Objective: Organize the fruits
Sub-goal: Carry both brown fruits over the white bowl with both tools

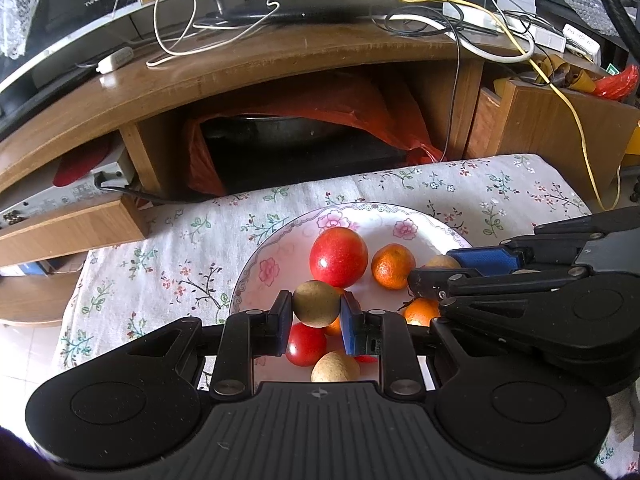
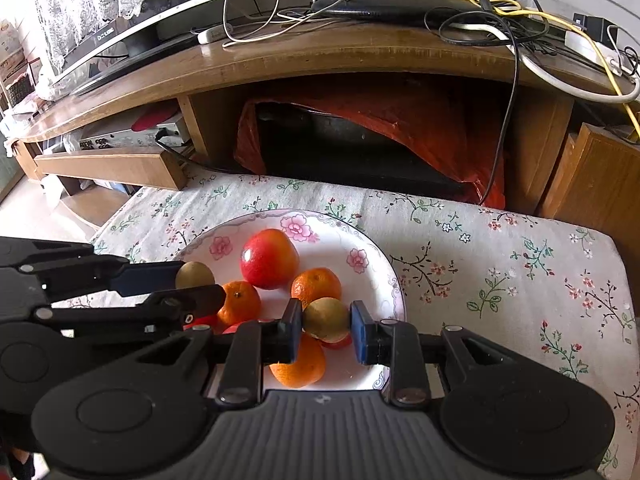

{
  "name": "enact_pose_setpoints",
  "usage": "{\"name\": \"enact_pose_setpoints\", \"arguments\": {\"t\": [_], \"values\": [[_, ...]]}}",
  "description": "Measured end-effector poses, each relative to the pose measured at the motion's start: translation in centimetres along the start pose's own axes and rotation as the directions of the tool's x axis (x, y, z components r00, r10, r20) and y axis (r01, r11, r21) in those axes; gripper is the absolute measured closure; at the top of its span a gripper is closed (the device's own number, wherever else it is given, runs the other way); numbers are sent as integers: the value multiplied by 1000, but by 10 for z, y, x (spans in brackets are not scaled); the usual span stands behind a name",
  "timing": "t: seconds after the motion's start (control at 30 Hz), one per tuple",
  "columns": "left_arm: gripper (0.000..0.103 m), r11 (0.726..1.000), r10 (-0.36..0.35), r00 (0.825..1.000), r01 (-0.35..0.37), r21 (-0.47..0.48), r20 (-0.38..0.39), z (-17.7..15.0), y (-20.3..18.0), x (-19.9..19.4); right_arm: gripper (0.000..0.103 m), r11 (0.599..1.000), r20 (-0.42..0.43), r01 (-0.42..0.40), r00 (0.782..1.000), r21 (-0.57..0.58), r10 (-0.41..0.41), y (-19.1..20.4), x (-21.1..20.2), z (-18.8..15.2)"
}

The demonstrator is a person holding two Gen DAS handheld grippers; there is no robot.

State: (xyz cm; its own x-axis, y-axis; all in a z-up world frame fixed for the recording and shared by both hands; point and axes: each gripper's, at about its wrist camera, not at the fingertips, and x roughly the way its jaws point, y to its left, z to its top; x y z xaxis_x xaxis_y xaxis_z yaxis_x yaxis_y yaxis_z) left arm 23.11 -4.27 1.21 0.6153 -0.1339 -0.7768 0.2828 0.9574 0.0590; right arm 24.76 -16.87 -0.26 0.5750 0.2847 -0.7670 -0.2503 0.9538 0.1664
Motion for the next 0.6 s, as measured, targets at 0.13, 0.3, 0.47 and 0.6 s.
{"name": "enact_pose_setpoints", "arguments": {"t": [0.13, 0.3, 0.47, 0.6], "values": [[72, 1000, 1, 1000, -1, -6, -1, 0, 1, 2, 83, 1000, 6, 0, 1000, -3, 0, 1, 2, 0], [72, 1000, -1, 1000, 1, -19, 1, 1, 3, 4, 83, 1000, 9, -3, 1000, -2, 3, 0, 4, 2], [72, 999, -18, 1000, 18, -40, -2, 2, 5, 6, 83, 1000, 13, -6, 1000, 6, 6, -2, 6, 3], [72, 999, -18, 1000, 18, -49, -2, 3, 6, 9, 83, 1000, 15, -3, 1000, 6, 3, -3, 7, 5]]}}
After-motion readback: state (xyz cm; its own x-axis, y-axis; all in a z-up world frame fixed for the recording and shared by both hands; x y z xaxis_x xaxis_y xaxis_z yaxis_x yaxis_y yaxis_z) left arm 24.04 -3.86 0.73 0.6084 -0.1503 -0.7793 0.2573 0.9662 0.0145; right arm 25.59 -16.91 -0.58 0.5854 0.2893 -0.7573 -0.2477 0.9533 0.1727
